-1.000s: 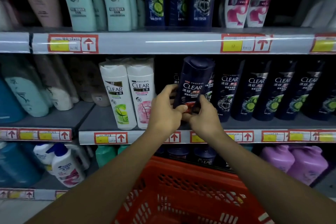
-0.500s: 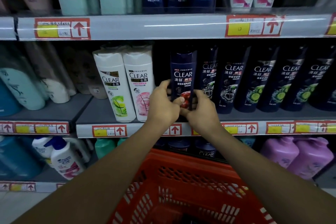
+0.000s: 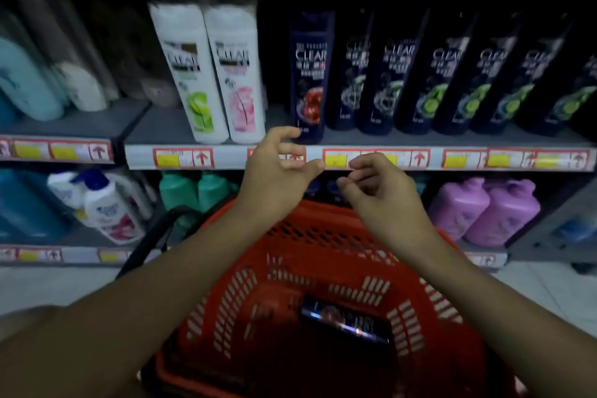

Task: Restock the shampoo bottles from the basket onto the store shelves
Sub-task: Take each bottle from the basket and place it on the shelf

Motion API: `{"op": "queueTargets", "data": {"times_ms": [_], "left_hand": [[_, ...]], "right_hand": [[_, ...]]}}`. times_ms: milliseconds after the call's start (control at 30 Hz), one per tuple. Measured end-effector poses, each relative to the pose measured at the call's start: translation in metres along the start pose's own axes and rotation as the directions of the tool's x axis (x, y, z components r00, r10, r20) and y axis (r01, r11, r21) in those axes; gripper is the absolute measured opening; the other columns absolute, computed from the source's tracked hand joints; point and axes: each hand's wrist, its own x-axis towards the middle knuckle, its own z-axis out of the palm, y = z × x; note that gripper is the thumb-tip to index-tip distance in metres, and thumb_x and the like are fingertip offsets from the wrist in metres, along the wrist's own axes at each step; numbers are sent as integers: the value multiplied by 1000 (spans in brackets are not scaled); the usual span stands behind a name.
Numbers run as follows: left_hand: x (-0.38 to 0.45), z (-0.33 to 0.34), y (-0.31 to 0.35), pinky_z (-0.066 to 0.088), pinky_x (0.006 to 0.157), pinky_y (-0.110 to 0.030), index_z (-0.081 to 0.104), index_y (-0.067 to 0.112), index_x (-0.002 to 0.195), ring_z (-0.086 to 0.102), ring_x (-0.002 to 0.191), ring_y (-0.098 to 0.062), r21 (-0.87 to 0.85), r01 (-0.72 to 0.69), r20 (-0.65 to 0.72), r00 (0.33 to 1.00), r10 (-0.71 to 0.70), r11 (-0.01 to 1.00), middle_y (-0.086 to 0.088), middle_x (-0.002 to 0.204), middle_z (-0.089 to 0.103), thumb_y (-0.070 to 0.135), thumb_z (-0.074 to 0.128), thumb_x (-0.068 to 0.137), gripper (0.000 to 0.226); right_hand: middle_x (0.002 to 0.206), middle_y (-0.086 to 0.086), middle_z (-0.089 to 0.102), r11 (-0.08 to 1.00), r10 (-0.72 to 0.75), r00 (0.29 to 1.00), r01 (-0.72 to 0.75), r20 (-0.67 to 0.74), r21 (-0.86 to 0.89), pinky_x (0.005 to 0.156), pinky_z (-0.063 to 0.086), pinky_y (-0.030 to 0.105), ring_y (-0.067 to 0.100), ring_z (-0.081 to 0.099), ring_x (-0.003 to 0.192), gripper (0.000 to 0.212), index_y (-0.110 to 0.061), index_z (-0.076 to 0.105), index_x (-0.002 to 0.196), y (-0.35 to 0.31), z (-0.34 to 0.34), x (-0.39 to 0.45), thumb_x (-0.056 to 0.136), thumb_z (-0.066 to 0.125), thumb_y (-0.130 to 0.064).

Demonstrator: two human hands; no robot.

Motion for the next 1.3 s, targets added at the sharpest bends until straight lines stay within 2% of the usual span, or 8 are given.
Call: {"op": "queueTargets", "data": {"times_ms": [200,333,467,700,800,933,1133,1300], "left_hand": [[-60,24,-84,59,87,-48,59,26,109,70,87,-26,109,246,167,950,-262,963,-3,99,70,17,84,76,44],[-76,26,-119,57,92,-50,61,26,110,71,95,-26,198,352,258,882,-395,915,-1,101,71,21,84,75,42],[-75,18,-135,57,92,-42,62,25,117,70,95,-18,303,392,332,811,-481,869,5,104,72,20,80,83,39],[-71,23,-144,51,75,-18,61,30,116,63,76,-2,431,280,444,762,-472,858,14,101,69,24,75,86,34],[-66,21,-149,52,82,-22,62,31,117,64,88,-5,479,242,439,767,-469,844,13,108,68,22,73,88,32],[-60,26,-146,54,90,-25,60,34,122,64,103,-5,542,127,424,812,-401,830,15,114,65,23,69,91,34],[-58,46,-116,33,118,-29,34,29,153,41,141,-14,577,-232,561,810,-173,783,7,154,43,31,71,87,76],[-55,39,-79,45,107,-33,54,29,133,55,126,-10,449,-308,626,778,-49,838,8,135,61,28,74,83,54]], "right_hand": [[103,4,73,919,174,852,40,493,-392,79,50,29,23,68,95,21,-16,67,107,65,39,-41,88,67,-22],[118,10,71,815,421,712,-24,563,-579,78,46,24,27,69,106,36,-11,66,120,144,78,-60,89,67,-30],[144,15,56,734,573,562,-27,597,-679,103,45,31,31,56,130,49,-12,51,144,234,111,-79,96,60,-21],[140,-4,53,638,513,668,124,539,-760,96,52,45,23,59,122,70,-39,43,141,444,162,-120,79,50,-70],[131,2,58,579,501,695,174,515,-797,92,52,42,25,59,115,56,-31,50,135,370,157,-107,85,57,-55],[144,9,54,553,431,590,425,683,-716,100,50,40,28,59,126,46,-16,42,147,243,113,-67,103,45,-28],[102,8,68,520,134,594,639,793,-567,73,52,36,30,67,90,27,-19,67,110,123,35,-38,85,70,-27],[118,8,61,436,-135,631,730,764,-526,76,54,40,32,63,99,40,-17,60,127,51,-31,-20,88,65,-16]]}}
